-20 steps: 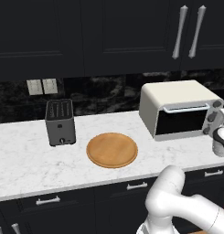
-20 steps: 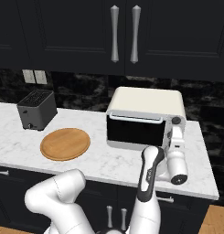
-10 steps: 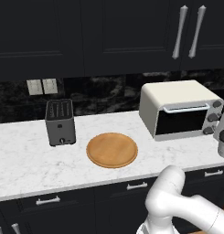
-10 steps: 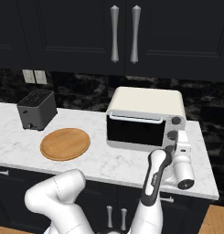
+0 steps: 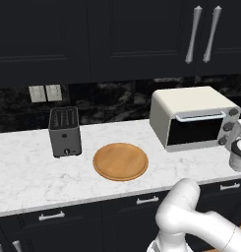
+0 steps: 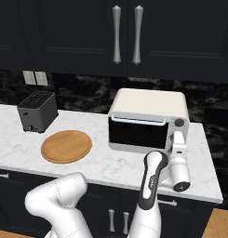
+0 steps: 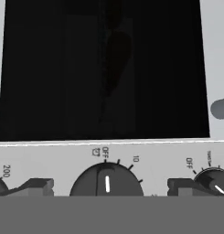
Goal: Pick up the kebab skewer and baguette bread, and place them inside the toaster oven. Close the toaster oven door and start by setting the timer.
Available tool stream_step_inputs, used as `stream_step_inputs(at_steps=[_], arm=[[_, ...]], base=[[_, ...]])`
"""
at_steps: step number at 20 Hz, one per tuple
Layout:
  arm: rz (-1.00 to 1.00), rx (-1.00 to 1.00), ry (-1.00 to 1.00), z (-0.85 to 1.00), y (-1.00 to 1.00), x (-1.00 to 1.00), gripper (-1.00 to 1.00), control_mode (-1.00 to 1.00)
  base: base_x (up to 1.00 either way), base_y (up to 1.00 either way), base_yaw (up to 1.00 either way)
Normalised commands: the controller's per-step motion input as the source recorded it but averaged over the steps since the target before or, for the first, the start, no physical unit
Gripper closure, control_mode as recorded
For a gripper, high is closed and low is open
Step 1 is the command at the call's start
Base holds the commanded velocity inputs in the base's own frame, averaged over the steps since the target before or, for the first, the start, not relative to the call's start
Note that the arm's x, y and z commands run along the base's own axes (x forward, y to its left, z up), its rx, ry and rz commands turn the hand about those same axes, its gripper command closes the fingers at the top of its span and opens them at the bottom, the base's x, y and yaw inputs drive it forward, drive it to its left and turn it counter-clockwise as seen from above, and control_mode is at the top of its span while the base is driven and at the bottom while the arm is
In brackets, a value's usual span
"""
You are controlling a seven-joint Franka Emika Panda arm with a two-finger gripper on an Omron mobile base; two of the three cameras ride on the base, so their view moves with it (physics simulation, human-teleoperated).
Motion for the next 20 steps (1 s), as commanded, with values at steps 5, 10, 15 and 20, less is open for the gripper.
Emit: stream_step_inputs(at_steps=[5, 10, 15, 20], arm=[[0.00, -0.03, 0.00, 0.00, 0.00, 0.06, -1.00, -1.00], [0.00, -0.04, 0.00, 0.00, -0.15, 0.05, -1.00, -1.00], [0.00, -0.03, 0.00, 0.00, -0.22, 0.00, -1.00, -1.00], [0.00, -0.01, -0.01, 0.00, -0.04, 0.00, 1.00, -1.00]], base=[[0.00, 0.00, 0.00], [0.00, 0.00, 0.00], [0.00, 0.00, 0.00], [0.00, 0.00, 0.00]])
